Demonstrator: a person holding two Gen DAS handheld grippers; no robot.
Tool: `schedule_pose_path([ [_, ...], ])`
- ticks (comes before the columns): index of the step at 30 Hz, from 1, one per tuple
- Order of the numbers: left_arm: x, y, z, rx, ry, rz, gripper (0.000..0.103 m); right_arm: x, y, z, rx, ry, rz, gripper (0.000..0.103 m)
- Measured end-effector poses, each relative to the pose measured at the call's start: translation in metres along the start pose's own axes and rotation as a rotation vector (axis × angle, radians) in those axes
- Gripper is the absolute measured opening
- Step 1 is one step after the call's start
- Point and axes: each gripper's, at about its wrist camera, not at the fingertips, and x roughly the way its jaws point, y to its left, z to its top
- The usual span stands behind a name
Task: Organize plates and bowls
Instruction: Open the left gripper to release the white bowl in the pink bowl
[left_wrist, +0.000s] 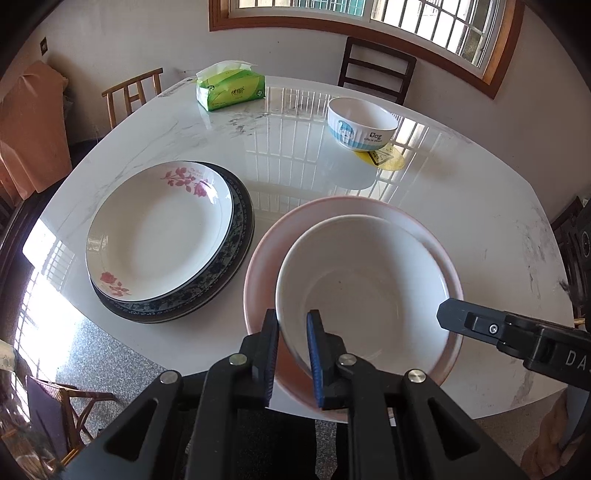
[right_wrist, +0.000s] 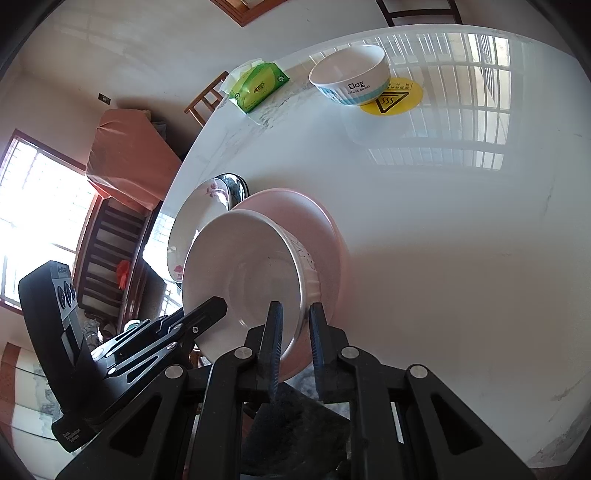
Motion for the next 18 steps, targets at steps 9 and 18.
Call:
schedule_pose_path([
  [9, -0.013, -0.009, -0.003, 0.084, -0.123, 0.094, 0.016, -0.008, 0.008, 0.000, -0.028, -0.039, 0.005, 0.014],
  [18, -0.029, -0.014, -0.003, 0.109, -0.202, 0.114, 0.017, -0.021, 0.012, 0.000, -0.061, -0.111, 0.033, 0.017],
])
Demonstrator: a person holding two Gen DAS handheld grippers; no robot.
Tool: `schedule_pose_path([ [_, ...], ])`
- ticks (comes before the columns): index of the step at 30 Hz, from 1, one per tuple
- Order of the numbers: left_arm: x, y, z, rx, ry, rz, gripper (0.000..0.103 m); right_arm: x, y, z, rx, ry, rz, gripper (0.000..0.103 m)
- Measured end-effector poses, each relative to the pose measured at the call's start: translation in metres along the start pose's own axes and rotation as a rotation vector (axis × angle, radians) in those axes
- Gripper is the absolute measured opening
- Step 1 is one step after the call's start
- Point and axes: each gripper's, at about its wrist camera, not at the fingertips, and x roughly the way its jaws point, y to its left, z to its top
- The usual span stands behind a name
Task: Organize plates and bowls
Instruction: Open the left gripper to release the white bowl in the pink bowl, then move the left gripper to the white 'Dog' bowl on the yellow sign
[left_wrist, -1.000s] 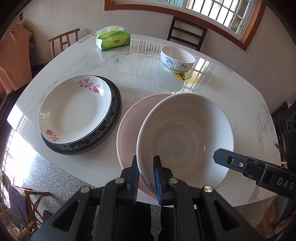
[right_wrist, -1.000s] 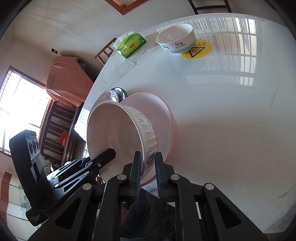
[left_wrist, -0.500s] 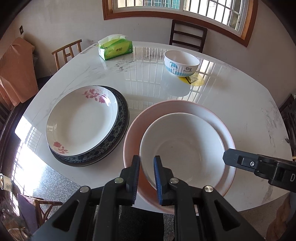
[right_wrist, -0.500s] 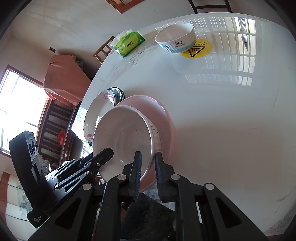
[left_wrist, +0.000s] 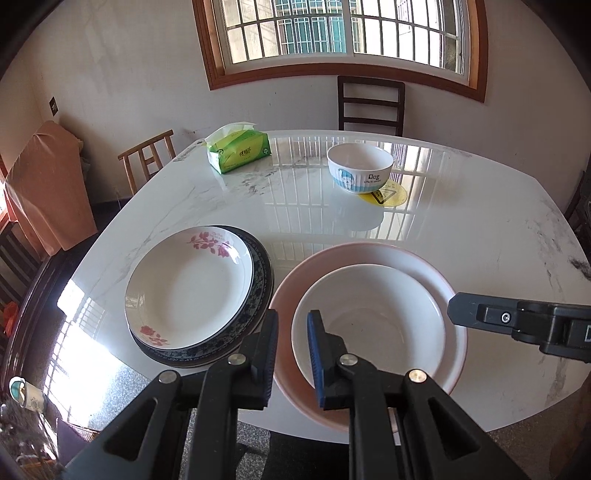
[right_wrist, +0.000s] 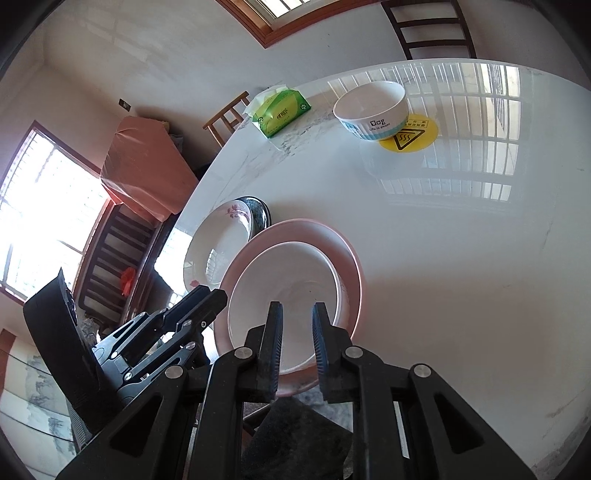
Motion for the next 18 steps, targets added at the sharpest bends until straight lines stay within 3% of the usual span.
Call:
schedule_pose_path([
  [18, 0.000, -0.016, 0.011, 0.050, -0.018, 0.020, 0.021, 0.003, -0.031, -0.001, 0.075, -0.018, 0.060, 0.022],
])
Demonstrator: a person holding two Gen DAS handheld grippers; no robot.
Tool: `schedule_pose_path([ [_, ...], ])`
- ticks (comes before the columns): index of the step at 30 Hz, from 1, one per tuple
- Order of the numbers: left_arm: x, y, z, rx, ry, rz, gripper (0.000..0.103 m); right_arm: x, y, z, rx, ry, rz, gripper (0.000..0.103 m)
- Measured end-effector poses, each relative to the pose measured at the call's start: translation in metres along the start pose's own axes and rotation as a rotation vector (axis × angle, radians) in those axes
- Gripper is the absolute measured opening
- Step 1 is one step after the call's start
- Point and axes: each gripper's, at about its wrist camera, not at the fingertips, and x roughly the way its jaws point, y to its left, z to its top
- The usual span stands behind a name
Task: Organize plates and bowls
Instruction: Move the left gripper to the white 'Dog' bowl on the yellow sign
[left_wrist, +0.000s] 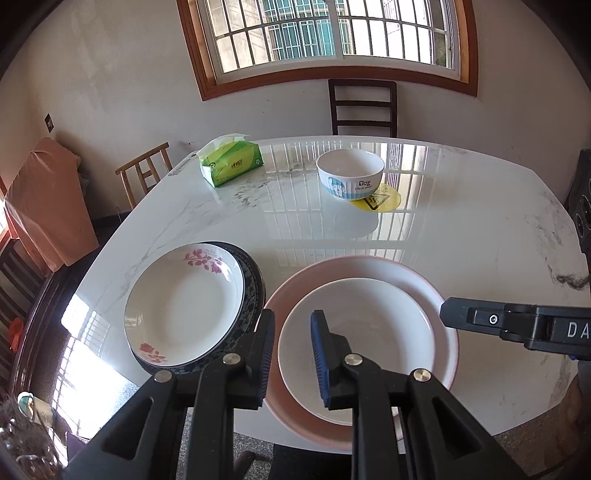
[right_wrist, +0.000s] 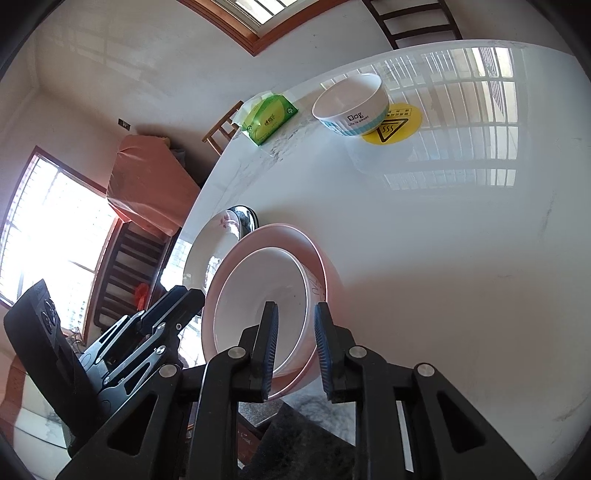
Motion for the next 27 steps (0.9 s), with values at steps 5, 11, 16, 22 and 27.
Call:
schedule_pose_path([
  [5, 0.002, -0.004, 0.005, 0.010, 0.014, 0.001, 0.021, 0.002, -0.005, 0.002, 0.020, 0.004, 0.011, 0.028],
  [11, 0.007, -0.005, 0.013, 0.009, 0.051, -0.022, 0.021, 0.002, -0.011, 0.004, 0.039, -0.001, 0.030, 0.028],
  [16, 0.015, -0.002, 0.024, -0.015, 0.087, -0.057, 0.021, -0.002, -0.020, 0.009, 0.057, -0.014, 0.034, 0.032],
  [22, 0.026, -0.005, 0.035, -0.017, 0.116, -0.062, 0.021, -0.001, -0.035, 0.016, 0.081, -0.021, 0.024, 0.037],
  [27, 0.034, -0.013, 0.046, 0.020, 0.108, -0.044, 0.021, 0.000, -0.052, 0.021, 0.112, -0.024, 0.022, 0.039],
])
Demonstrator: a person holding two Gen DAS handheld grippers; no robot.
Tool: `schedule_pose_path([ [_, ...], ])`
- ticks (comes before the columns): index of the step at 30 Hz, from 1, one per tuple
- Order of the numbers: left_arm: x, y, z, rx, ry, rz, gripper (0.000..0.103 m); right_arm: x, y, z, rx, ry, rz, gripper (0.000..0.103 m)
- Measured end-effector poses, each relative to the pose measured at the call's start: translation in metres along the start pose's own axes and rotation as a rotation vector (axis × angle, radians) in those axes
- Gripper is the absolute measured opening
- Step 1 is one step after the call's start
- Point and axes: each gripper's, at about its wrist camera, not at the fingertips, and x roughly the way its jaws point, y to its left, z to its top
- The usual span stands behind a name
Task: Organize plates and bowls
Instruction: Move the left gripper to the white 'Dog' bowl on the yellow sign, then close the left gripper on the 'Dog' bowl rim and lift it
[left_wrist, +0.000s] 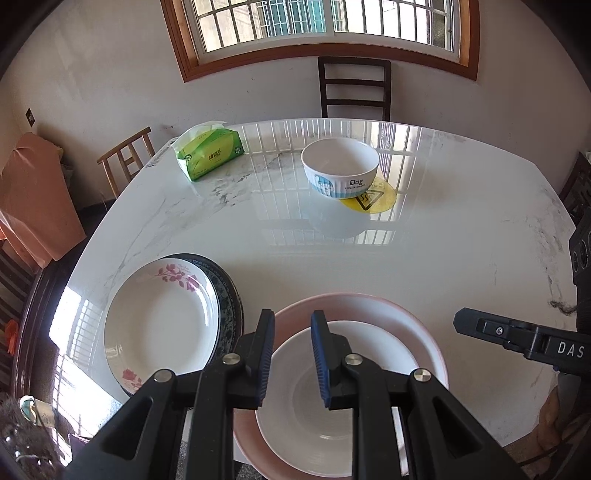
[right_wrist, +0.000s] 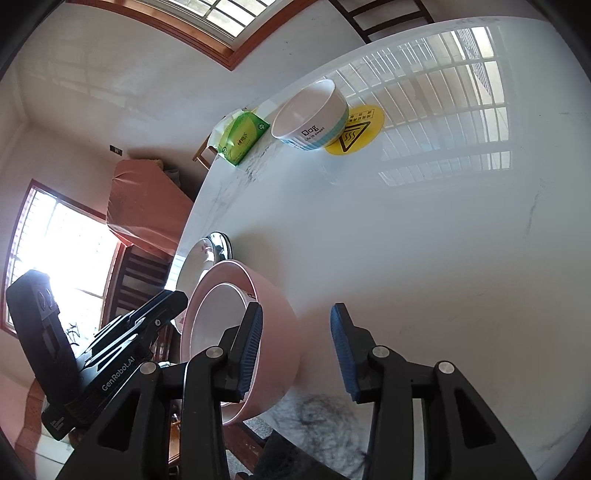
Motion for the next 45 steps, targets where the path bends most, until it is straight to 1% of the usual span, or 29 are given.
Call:
schedule_pose_path([
  [11, 0.026, -0.007, 0.031, 0.039, 0.016, 0.023, 0.021, 0.012, -0.028, 0.022, 0.053, 0.013, -0.010, 0.045],
  [17, 0.046, -0.005, 0.054, 0.022, 0.050, 0.002, 0.021, 0.023, -0.030, 0.040, 0.051, 0.014, -0.019, 0.045],
  [21, 0.060, 0.002, 0.070, -0.011, 0.082, -0.039, 0.021, 0.026, -0.027, 0.054, 0.029, 0.001, -0.034, 0.045],
  [22, 0.065, 0.004, 0.075, -0.024, 0.095, -0.060, 0.021, 0.027, -0.026, 0.057, 0.023, -0.004, -0.038, 0.045],
  [25, 0.080, 0.014, 0.090, -0.091, 0.150, -0.164, 0.021, 0.029, -0.024, 0.068, 0.013, -0.017, -0.044, 0.045],
  [27, 0.090, 0.020, 0.099, -0.137, 0.177, -0.214, 0.021, 0.032, -0.023, 0.077, 0.006, -0.027, -0.054, 0.045],
  [33, 0.119, 0.039, 0.127, -0.271, 0.209, -0.350, 0.021, 0.041, -0.019, 0.109, 0.001, -0.046, -0.055, 0.045],
  [36, 0.131, 0.045, 0.140, -0.321, 0.194, -0.391, 0.021, 0.046, -0.015, 0.130, -0.008, -0.052, -0.062, 0.045],
  [40, 0.144, 0.042, 0.153, -0.324, 0.193, -0.398, 0.022, 0.053, -0.009, 0.159, -0.026, -0.058, -0.086, 0.045],
  [45, 0.161, 0.039, 0.161, -0.334, 0.219, -0.398, 0.022, 0.064, -0.007, 0.190, -0.025, -0.057, -0.120, 0.045],
])
